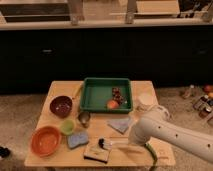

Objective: Wipe purple bowl with brush

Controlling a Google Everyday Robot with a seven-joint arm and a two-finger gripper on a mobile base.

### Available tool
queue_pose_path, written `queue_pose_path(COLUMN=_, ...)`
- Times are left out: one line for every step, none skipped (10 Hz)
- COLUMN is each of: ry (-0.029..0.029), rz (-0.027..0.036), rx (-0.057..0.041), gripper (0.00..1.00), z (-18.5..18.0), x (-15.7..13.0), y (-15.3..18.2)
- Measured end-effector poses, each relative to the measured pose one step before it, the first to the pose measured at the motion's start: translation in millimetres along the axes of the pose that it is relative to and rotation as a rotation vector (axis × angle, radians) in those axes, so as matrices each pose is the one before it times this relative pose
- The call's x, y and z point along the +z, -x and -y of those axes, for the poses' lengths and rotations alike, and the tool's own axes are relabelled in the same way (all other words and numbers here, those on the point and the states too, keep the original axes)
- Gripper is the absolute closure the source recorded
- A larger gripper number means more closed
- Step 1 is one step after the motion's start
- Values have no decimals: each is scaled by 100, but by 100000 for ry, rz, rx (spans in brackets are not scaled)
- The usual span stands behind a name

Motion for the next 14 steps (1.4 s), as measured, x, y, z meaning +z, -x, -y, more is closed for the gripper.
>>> queue_pose_path(ry=2030, rz=682, rx=-1453, gripper=69, z=-35, x=442, y=374)
queue_pose_path(ry=2178, rz=-111, rx=-1295, gripper=59, z=-181, x=413, y=210)
queue_pose_path(ry=1969, rz=-148, rx=-886, gripper=49, z=-180, x=372, y=78)
queue_pose_path(ry=1412, rz=-10, rx=-1032, gripper=38, z=-112, x=278, y=134)
queue_pose_path(ry=1300, rz=-87, rx=-638, gripper=30, z=-141, x=256, y=120)
queue_pose_path(ry=176, rz=-147, rx=-837, gripper=21, z=-66, x=135, y=277)
queue_pose_path(ry=-639, rz=-378, rx=-237, gripper=20, z=14, x=-32, y=-66)
queue_pose_path(ry=-1062, rz=162, rx=-228, gripper=20, z=-11, x=-125, y=5)
queue_pose_path(ry=-863, rz=167, rx=-216, gripper=20, z=-42, x=-63, y=-12)
queue_pose_path(ry=-1033, rz=74, rx=-289, gripper=20, z=-33, x=-88, y=-41)
queue_pose_path(ry=-789, rz=-73, rx=-282, gripper=20, z=-27, x=-11, y=-68)
queue_pose_path(ry=-754, rz=-143, rx=7, gripper=20, z=-73, x=81, y=-162)
queue_pose_path(ry=-719, rz=-399, rx=-92, gripper=20, z=-22, x=175, y=-149)
queue_pose_path(ry=-169, rz=-516, rx=-28, gripper=20, z=-4, x=393, y=-139)
